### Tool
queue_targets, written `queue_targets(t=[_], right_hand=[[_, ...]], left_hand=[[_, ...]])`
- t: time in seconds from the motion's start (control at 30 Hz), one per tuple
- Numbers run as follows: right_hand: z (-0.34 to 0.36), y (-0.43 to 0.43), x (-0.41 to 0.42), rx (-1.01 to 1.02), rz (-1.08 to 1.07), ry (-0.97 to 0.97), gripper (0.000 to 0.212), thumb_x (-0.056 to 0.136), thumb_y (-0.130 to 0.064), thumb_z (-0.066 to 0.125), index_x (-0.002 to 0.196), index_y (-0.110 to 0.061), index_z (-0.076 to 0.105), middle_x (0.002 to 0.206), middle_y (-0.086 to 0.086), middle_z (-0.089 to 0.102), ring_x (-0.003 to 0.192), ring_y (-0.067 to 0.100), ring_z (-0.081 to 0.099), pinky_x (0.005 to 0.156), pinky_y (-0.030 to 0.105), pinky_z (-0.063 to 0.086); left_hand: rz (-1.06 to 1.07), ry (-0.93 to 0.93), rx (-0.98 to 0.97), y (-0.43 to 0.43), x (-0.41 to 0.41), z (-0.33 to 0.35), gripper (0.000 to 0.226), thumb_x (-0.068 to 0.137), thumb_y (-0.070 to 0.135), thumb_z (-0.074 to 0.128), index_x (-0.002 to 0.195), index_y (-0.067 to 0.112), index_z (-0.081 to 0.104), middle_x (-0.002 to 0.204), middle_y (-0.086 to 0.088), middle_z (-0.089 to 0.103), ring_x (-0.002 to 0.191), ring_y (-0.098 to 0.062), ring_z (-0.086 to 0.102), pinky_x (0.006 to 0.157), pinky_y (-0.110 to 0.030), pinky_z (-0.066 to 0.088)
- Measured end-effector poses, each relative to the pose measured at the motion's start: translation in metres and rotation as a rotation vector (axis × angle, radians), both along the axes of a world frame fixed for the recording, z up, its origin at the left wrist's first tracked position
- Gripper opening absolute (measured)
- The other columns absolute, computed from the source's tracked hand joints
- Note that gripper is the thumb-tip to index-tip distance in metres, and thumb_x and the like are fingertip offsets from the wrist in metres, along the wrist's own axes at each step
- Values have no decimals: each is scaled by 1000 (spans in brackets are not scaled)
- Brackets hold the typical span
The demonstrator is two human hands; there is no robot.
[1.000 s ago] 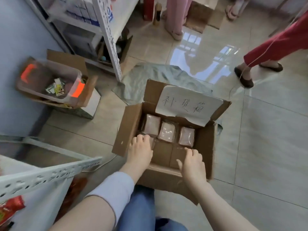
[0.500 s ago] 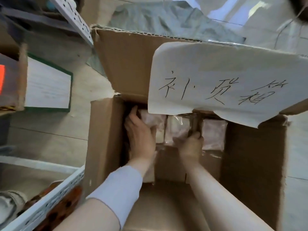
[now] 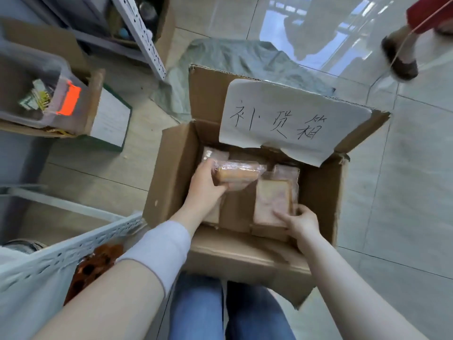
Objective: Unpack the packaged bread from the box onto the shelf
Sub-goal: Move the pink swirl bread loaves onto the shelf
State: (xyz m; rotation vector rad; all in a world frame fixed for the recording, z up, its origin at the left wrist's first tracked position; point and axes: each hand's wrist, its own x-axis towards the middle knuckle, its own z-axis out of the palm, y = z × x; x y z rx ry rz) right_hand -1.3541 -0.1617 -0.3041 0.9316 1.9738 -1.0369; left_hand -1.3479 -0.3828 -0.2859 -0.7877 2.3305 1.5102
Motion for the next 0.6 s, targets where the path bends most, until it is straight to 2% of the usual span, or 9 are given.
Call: queue_targets(t=[0.13, 0.23, 0.3, 0.4, 0.47, 0.53, 0.6], right_hand=[[55, 16, 33, -129, 56, 113, 26, 65, -22, 83, 78, -21, 61, 89, 1, 68, 88, 25, 68, 87, 45, 54], [106, 22, 58, -222, 139, 197, 26, 65, -20, 83, 81, -22, 62, 92, 4, 70, 83, 21, 69, 78, 37, 57], [145, 22, 79, -289, 193, 238, 28, 65, -22, 83, 83, -23, 62, 93, 4, 71, 80, 17, 70, 70, 31, 57], [209, 10, 118, -363, 314, 255, 39, 60, -34, 84, 93, -20, 66, 94, 4, 72, 84, 21, 71, 79, 39, 58], [253, -7, 147, -428, 387, 270, 51, 53, -42, 84, 97, -21, 69, 95, 4, 73, 86, 23, 71, 82, 42, 57], [296, -31, 180, -503, 483, 294, 58, 49, -49, 82, 99, -23, 69, 94, 1, 74, 86, 21, 71, 80, 39, 58], [335, -61, 216, -607, 550, 327, 52, 54, -43, 83, 99, -19, 70, 90, 1, 76, 83, 19, 73, 75, 33, 58]], left_hand=[[117, 106, -54, 3, 52, 64, 35, 70, 13, 79, 98, 19, 58, 79, 19, 57, 71, 7, 53, 60, -2, 37], [244, 160, -90, 3, 99, 125, 40, 70, 22, 79, 104, 23, 57, 82, 16, 56, 73, 3, 52, 56, -5, 36], [328, 227, -43, 1, 138, 175, 39, 71, 22, 78, 99, 30, 52, 83, 21, 56, 73, 11, 53, 55, 1, 39], [458, 375, -36, -9, 205, 252, 38, 70, 14, 78, 90, 34, 52, 80, 18, 57, 63, 18, 55, 58, 1, 41], [521, 461, -84, -23, 255, 303, 37, 69, 15, 79, 84, 36, 52, 77, 19, 58, 62, 17, 54, 61, 0, 41], [594, 540, -145, -40, 309, 352, 35, 67, 18, 79, 80, 40, 55, 69, 22, 60, 63, 16, 54, 63, -2, 42], [673, 597, -215, -58, 368, 395, 32, 66, 21, 79, 80, 37, 56, 70, 22, 61, 65, 16, 55, 67, -5, 44]])
